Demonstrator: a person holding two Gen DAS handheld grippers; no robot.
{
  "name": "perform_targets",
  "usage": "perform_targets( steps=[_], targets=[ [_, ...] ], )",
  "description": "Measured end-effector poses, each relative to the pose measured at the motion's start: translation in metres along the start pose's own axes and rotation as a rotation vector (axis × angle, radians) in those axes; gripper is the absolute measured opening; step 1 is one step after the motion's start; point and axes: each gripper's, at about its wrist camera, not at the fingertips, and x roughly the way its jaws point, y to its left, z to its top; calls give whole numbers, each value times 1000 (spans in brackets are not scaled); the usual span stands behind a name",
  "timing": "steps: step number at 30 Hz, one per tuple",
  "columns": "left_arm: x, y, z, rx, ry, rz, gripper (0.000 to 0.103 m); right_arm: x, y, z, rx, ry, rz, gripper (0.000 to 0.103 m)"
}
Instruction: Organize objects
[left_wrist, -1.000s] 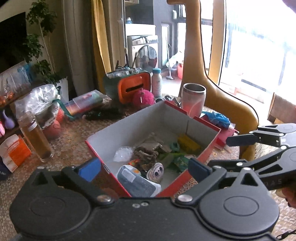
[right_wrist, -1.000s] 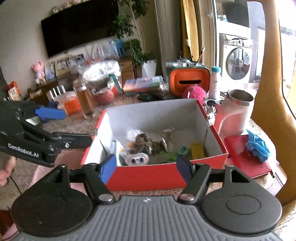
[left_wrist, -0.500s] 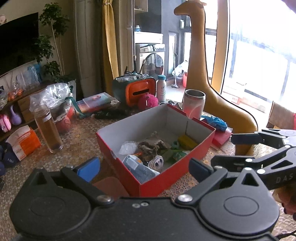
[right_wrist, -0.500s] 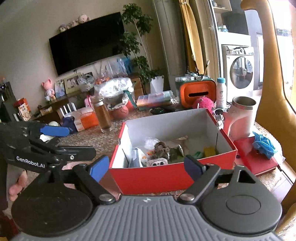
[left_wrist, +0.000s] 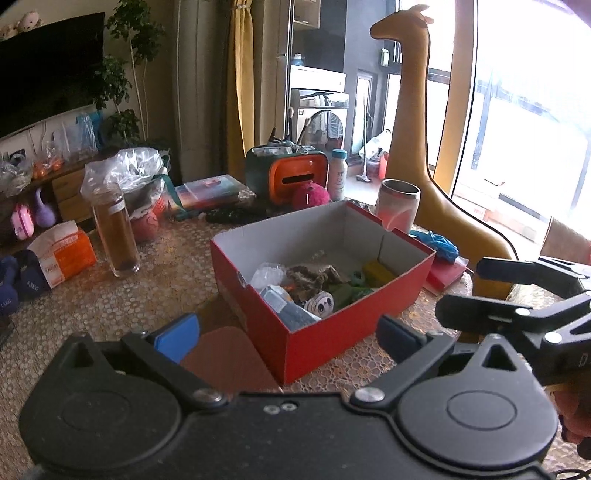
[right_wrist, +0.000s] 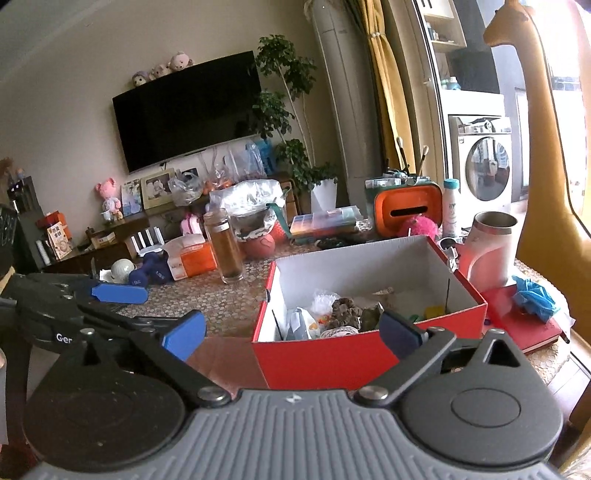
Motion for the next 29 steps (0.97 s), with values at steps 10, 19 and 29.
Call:
perform_targets(
  steps=[10,19,29],
  targets=[
    [2,0,-13,-9,4,-1,102,-1,6,-9,-1,16,-20,101],
    [1,1,-17,-18,2,-1,102,-2,6,-13,8,29,-26,101],
    [1,3,-20,-21,12,-7,102,-4,4,-19,17,39,-38,101]
  ],
)
